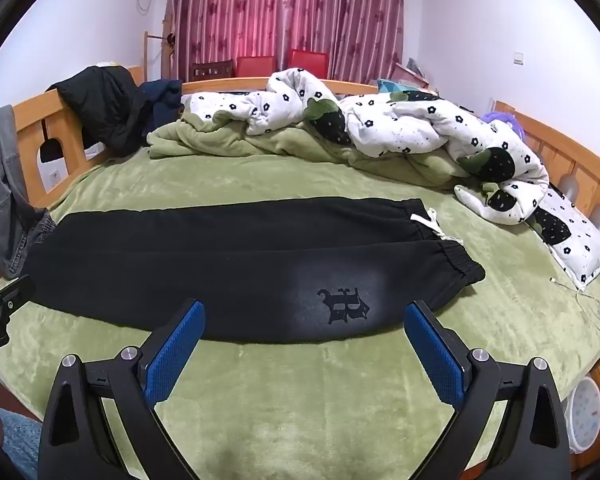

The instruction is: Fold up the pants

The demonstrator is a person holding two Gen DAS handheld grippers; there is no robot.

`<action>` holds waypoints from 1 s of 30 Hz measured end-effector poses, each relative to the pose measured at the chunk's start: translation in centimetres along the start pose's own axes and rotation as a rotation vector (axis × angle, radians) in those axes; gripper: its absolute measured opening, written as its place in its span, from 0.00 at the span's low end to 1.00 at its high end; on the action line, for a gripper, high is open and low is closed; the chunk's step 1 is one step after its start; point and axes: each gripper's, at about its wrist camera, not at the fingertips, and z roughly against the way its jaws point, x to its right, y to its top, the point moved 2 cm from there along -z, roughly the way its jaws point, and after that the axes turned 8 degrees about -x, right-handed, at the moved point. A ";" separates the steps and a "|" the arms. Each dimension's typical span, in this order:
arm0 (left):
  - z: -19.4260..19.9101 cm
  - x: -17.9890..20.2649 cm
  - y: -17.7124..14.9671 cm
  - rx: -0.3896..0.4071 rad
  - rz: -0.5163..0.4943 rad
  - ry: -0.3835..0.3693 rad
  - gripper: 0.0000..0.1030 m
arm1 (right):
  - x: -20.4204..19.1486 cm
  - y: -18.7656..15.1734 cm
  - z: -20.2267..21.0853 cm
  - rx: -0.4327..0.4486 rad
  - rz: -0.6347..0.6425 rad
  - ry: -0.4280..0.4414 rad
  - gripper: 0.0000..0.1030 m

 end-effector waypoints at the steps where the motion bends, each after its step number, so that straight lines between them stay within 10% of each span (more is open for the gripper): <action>1: 0.0 0.0 0.0 -0.002 -0.003 -0.002 1.00 | 0.0 0.0 0.0 0.003 0.004 -0.003 0.96; 30: -0.1 0.2 -0.3 0.003 0.002 -0.013 1.00 | 0.1 -0.1 0.1 0.002 -0.004 0.003 0.96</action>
